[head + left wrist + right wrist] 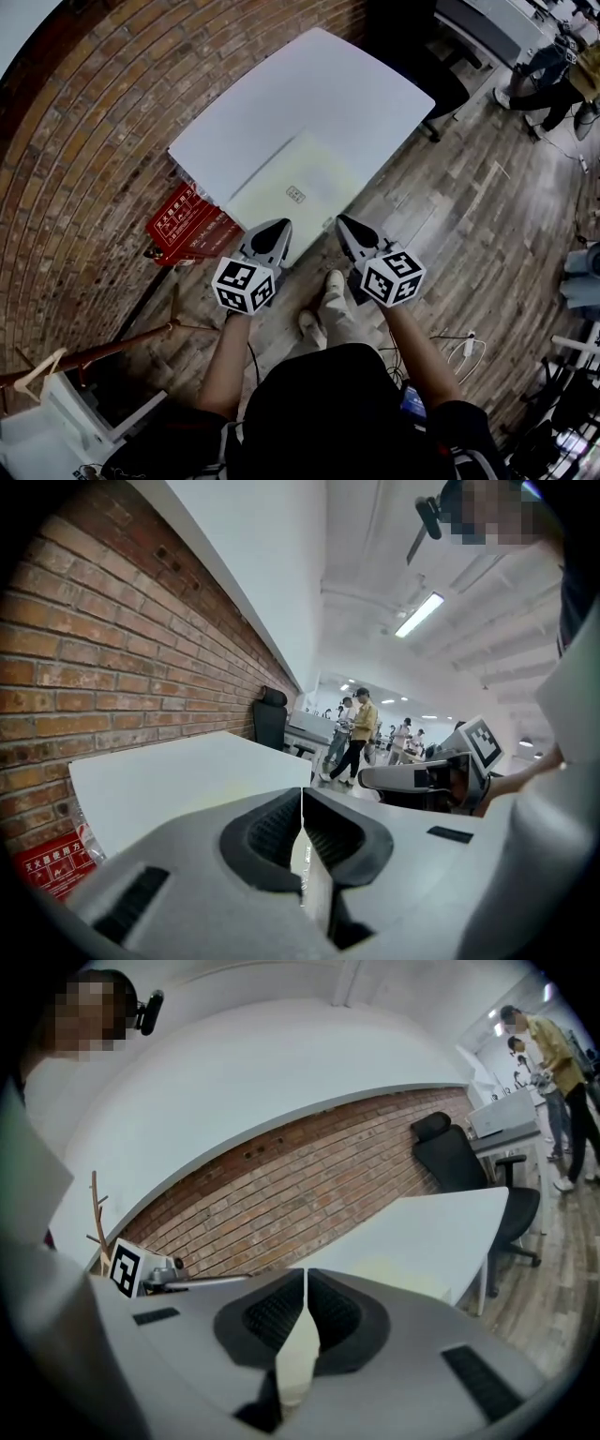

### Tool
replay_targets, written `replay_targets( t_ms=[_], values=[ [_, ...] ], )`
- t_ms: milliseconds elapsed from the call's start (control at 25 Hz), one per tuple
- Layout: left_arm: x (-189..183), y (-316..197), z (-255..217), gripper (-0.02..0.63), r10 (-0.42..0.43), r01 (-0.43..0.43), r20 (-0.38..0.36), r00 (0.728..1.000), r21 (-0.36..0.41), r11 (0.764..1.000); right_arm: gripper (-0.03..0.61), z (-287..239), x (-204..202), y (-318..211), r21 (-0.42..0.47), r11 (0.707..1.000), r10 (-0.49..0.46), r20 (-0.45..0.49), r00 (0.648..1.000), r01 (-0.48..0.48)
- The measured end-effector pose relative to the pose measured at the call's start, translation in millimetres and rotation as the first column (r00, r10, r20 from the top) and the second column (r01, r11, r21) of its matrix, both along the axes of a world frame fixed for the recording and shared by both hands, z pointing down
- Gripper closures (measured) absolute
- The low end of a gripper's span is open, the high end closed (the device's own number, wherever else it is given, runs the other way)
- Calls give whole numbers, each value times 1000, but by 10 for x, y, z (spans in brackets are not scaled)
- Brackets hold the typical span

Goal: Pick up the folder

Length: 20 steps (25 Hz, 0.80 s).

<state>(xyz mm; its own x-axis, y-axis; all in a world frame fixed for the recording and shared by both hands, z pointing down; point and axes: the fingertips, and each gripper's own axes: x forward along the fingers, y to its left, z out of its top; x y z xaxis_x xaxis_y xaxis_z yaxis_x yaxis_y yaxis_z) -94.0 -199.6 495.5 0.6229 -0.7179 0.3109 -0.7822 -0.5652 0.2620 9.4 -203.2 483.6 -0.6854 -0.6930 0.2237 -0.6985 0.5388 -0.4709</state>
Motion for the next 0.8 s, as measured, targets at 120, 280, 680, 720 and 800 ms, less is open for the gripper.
replay_targets(
  t_ms=[120, 280, 680, 720, 800],
  values=[
    [20, -61, 123, 594, 6, -5, 22, 1000, -17, 1000, 548, 154, -11, -21, -41, 999, -11, 39, 999, 12],
    [69, -104, 279, 592, 34, -32, 68, 997, -22, 999, 548, 365, 12, -16, -104, 995, -2, 77, 997, 10],
    [14, -368, 561, 592, 79, -75, 192, 978, -25, 997, 548, 772, 90, -16, -210, 978, 29, 125, 992, -3],
    [-7, -400, 597, 592, 80, -76, 211, 974, -30, 997, 548, 807, 101, -11, -218, 976, 33, 126, 991, -5],
    [-49, -471, 675, 588, 88, -79, 250, 964, -43, 996, 548, 881, 121, -3, -233, 972, 39, 128, 991, -8]
  ],
)
